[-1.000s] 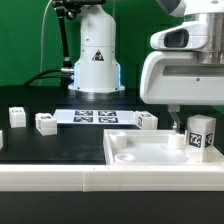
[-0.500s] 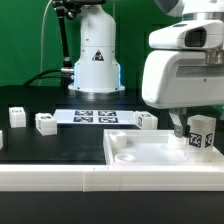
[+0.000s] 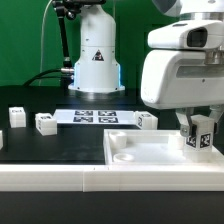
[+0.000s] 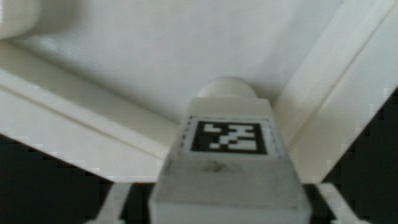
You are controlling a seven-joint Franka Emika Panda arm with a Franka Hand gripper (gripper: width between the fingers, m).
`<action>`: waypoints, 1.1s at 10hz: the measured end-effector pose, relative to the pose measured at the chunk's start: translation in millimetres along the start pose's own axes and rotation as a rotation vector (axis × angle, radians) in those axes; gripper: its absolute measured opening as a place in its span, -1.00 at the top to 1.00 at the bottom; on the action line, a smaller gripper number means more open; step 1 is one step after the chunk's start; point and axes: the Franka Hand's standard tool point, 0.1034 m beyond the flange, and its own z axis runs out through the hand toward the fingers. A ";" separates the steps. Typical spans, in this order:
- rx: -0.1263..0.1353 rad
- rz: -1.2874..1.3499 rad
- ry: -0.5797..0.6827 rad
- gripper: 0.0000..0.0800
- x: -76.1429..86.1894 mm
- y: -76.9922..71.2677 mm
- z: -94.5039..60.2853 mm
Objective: Assemble one leg
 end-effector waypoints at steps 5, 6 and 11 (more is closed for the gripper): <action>0.011 0.364 -0.001 0.27 -1.8 3.3 1.0; 0.012 0.488 -0.004 0.27 -2.1 3.0 1.2; 0.010 0.961 -0.010 0.27 -4.4 3.5 2.1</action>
Offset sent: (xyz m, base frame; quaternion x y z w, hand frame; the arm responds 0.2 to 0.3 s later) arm 0.0072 -0.0127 0.0014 0.0025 0.0161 0.2741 0.9616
